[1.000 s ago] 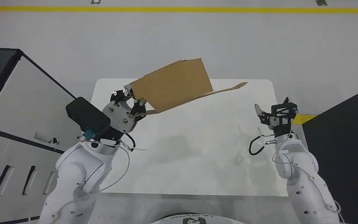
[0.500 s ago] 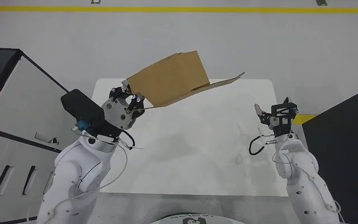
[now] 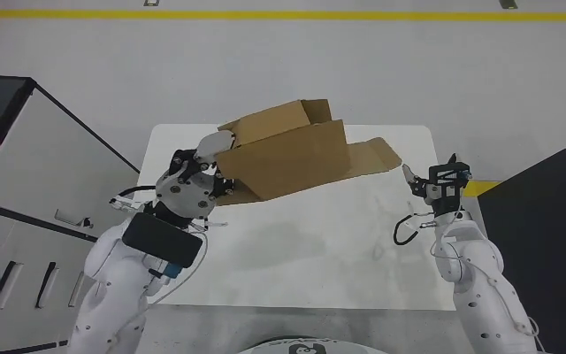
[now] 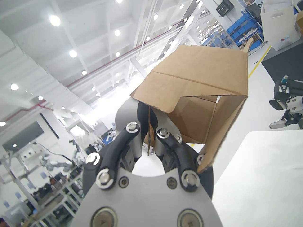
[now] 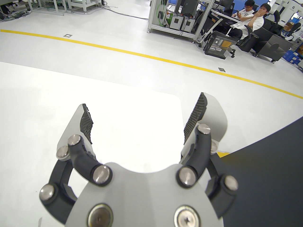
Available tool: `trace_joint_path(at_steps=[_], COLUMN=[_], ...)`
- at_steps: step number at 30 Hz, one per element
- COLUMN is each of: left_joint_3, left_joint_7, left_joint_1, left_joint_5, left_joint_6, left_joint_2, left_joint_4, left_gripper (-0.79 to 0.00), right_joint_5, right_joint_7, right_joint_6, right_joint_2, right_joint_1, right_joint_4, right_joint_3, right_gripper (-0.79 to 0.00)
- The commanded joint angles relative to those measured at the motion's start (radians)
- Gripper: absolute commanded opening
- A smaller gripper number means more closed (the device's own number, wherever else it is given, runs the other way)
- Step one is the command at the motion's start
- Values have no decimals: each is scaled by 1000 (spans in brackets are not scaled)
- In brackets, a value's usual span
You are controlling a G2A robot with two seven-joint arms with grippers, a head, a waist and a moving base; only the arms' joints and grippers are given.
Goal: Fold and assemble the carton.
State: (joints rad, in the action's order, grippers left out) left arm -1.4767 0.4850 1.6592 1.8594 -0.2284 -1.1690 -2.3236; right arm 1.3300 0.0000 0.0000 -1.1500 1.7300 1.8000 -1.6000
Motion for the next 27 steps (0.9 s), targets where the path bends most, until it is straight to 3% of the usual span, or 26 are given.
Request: trace_joint_path(at_steps=[1, 8, 13, 19, 24, 27], left_joint_3=[0, -7, 12, 35, 36, 33], left_joint_7=[41, 46, 222, 426, 442, 434], left_joint_1=[-4, -13, -58, -124, -160, -163], left_joint_5=[55, 90, 227, 420, 503, 525], left_joint_6=[21, 21, 36, 148, 253, 265], left_joint_2=[2, 3, 12, 23, 25, 26], left_joint_4=[17, 11, 38, 104, 132, 132], left_gripper=[-785, -785, -785, -785, -785, -785], right_joint_5=[0, 0, 0, 0, 0, 0], right_joint_7=[0, 0, 0, 0, 0, 0], right_joint_6=[0, 0, 0, 0, 0, 0], right_joint_2=[0, 0, 0, 0, 0, 0], right_joint_1=[0, 0, 0, 0, 0, 0], right_joint_4=[0, 0, 0, 0, 0, 0], right_joint_3=[0, 0, 0, 0, 0, 0], right_gripper=[0, 0, 0, 0, 0, 0])
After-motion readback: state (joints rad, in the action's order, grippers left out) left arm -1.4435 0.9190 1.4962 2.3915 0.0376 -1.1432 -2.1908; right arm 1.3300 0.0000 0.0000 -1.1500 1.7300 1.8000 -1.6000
